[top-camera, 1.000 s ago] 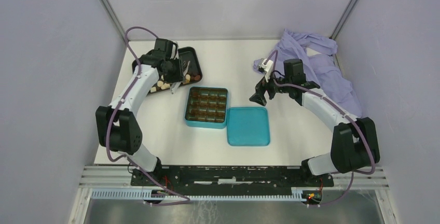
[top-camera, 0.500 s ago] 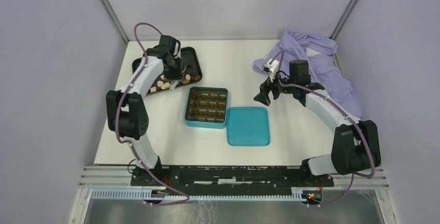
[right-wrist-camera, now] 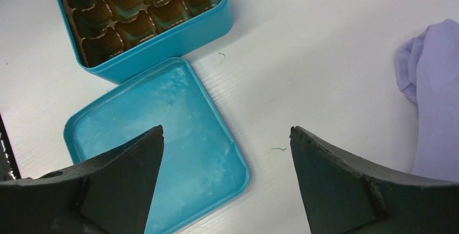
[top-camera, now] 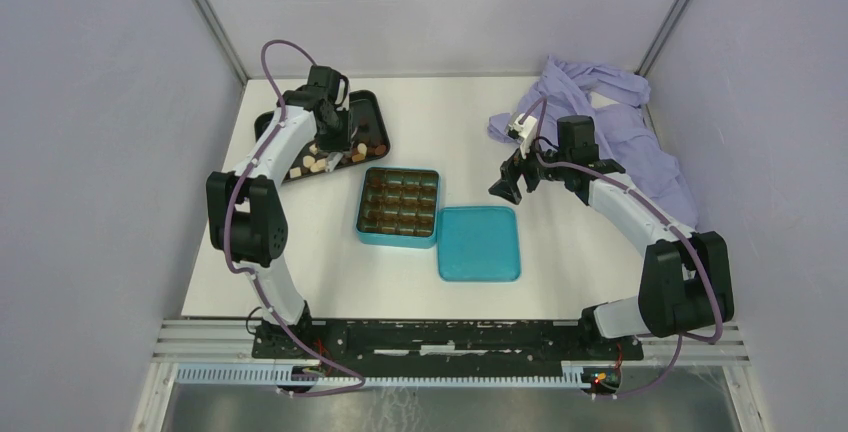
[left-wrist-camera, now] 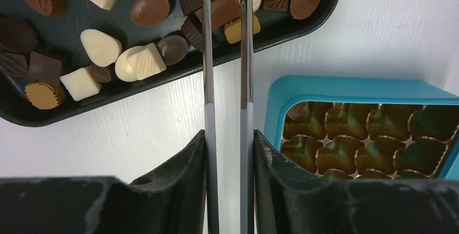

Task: Pack the chocolate
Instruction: Pick up the fake chocolate from the plate.

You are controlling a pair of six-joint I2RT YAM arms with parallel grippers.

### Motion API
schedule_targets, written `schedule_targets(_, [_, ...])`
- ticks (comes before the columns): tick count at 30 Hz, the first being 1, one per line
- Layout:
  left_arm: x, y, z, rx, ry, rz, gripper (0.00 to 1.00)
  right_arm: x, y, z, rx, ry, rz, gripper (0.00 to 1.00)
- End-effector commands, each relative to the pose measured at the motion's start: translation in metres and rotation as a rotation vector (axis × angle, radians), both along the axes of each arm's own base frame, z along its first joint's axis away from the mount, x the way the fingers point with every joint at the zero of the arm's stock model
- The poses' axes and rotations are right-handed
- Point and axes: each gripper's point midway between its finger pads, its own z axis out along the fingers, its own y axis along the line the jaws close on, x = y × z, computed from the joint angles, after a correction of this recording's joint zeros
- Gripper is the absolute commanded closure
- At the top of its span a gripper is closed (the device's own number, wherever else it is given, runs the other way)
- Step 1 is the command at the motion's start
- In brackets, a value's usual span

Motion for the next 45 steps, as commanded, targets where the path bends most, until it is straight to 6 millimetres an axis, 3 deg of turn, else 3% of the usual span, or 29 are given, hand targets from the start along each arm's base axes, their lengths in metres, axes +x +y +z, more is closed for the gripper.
schedule_targets(1, [0.009,0.008,0.029,0.039,-0.080,-0.027,0.61,0.002,0.001,0.002,0.012,-0.013,0.018,0.07])
schedule_targets(24, [0.009,0.014,0.031,0.050,-0.083,-0.006,0.61,0.000,0.002,0.001,0.020,-0.007,0.022,0.08])
schedule_targets(35, [0.008,0.011,0.053,0.002,-0.140,0.058,0.61,0.000,0.004,0.000,0.025,-0.001,0.026,0.07])
schedule_targets(45, [0.004,0.014,0.043,-0.012,-0.116,0.169,0.61,-0.001,0.005,0.000,0.032,0.003,0.029,0.07])
